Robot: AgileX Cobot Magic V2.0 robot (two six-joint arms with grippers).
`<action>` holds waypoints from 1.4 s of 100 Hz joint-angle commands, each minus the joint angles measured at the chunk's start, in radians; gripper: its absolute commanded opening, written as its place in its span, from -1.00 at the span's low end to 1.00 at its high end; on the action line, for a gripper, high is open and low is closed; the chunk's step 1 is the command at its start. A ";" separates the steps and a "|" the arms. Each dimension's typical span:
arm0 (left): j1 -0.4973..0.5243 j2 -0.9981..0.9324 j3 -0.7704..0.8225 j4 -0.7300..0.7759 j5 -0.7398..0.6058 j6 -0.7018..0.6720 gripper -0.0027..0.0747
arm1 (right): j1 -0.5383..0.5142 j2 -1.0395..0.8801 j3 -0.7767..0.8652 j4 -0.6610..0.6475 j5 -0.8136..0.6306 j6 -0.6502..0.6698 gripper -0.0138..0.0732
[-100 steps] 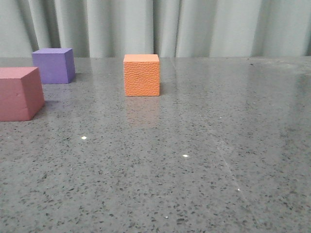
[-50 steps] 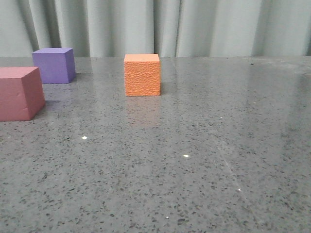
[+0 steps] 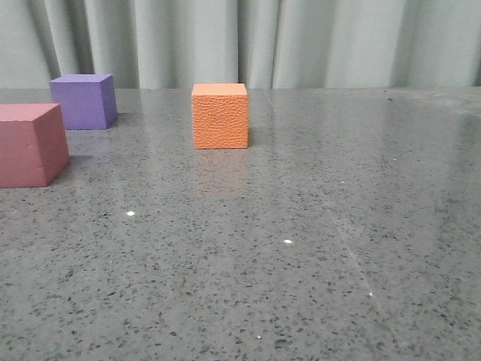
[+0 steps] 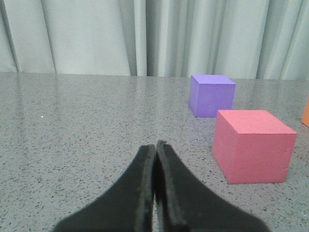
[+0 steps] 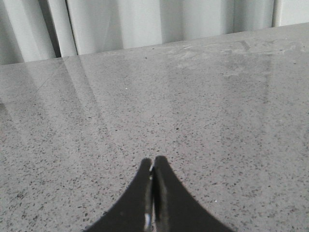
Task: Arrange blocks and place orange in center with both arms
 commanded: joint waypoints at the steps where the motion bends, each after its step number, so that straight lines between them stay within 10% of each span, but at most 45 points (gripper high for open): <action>1: 0.002 -0.032 0.055 -0.008 -0.082 -0.002 -0.98 | -0.009 -0.022 -0.014 0.000 -0.084 -0.012 -0.84; 77: 0.002 -0.032 0.055 -0.008 -0.082 -0.002 -0.98 | -0.009 -0.022 -0.014 0.000 -0.084 -0.012 -0.84; 100: 0.000 -0.032 0.011 -0.084 -0.306 -0.004 -0.98 | -0.009 -0.022 -0.014 0.000 -0.084 -0.012 -0.84; 140: 0.000 0.223 -0.528 -0.099 0.219 -0.003 -0.98 | -0.009 -0.022 -0.014 0.000 -0.084 -0.012 -0.84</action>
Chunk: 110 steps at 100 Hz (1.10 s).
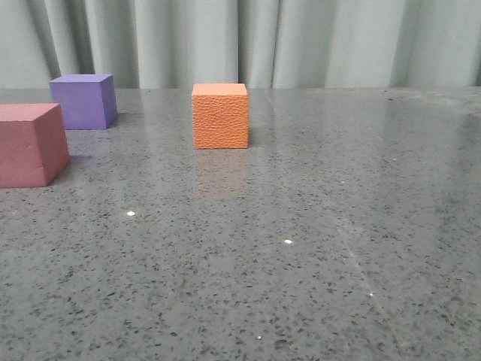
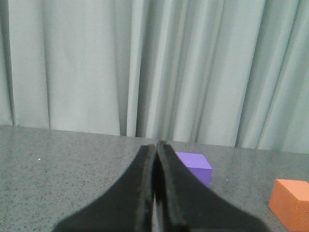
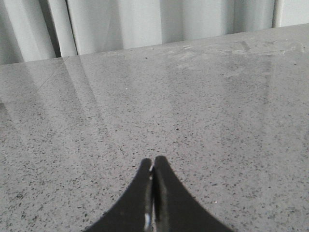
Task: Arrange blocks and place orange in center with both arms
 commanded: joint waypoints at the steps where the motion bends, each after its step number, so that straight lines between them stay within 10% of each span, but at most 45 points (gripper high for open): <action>1: 0.000 0.122 -0.151 -0.011 0.072 -0.003 -0.98 | -0.009 -0.022 -0.014 0.000 -0.082 -0.007 -0.84; 32: 0.000 0.444 -0.488 -0.011 0.352 -0.001 -0.98 | -0.009 -0.022 -0.014 0.000 -0.082 -0.007 -0.84; 81: 0.000 0.622 -0.526 -0.011 0.351 0.004 -0.95 | -0.009 -0.022 -0.014 0.000 -0.082 -0.007 -0.84; 95: 0.000 0.622 -0.526 -0.011 0.344 0.079 -0.42 | -0.009 -0.022 -0.014 0.000 -0.082 -0.007 -0.84; 110: 0.000 0.622 -0.526 -0.047 0.344 0.077 0.70 | -0.009 -0.022 -0.014 0.000 -0.082 -0.007 -0.84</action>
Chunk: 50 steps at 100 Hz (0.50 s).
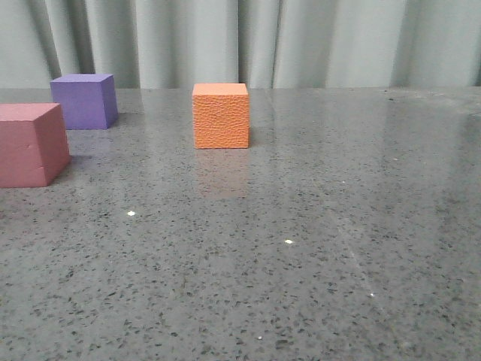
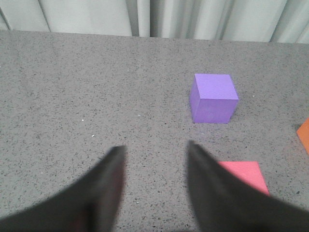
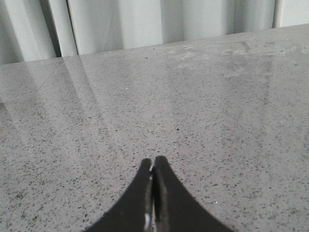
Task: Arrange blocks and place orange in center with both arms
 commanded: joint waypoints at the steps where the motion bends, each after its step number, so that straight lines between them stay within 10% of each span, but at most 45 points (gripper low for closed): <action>1: 0.000 0.001 -0.035 -0.036 -0.080 0.006 0.74 | -0.009 -0.022 -0.014 0.000 -0.082 -0.005 -0.84; 50: -0.032 0.089 -0.146 -0.276 -0.083 0.137 0.74 | -0.009 -0.022 -0.014 0.000 -0.082 -0.005 -0.84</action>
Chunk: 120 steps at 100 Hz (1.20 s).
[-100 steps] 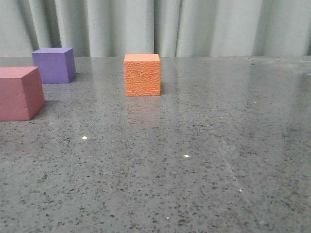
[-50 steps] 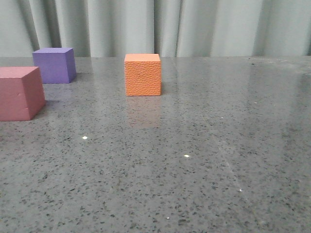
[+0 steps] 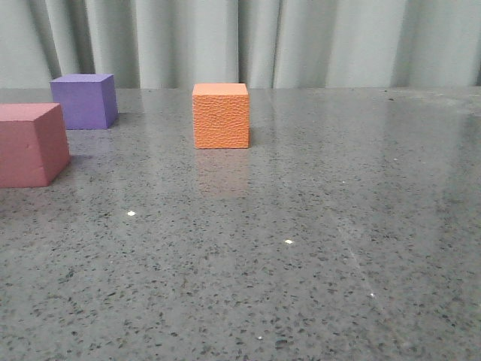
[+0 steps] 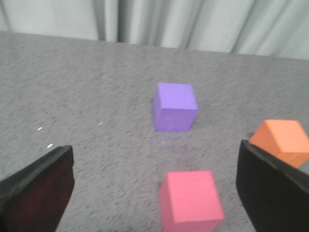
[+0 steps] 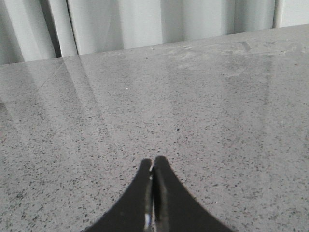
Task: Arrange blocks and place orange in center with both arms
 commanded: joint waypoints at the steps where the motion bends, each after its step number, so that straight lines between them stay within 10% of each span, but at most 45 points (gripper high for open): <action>1: -0.029 0.043 -0.083 -0.070 -0.084 0.039 0.74 | -0.009 -0.022 -0.014 0.000 -0.082 -0.005 -0.84; 33: -0.313 0.323 -0.268 -0.001 -0.164 -0.073 0.73 | -0.009 -0.022 -0.014 0.000 -0.082 -0.005 -0.84; 72: -0.613 0.740 -0.557 0.557 -0.085 -0.639 0.72 | -0.009 -0.022 -0.014 0.000 -0.082 -0.005 -0.84; 120: -0.700 0.998 -0.727 0.722 0.038 -0.880 0.72 | -0.009 -0.022 -0.014 0.000 -0.082 -0.005 -0.84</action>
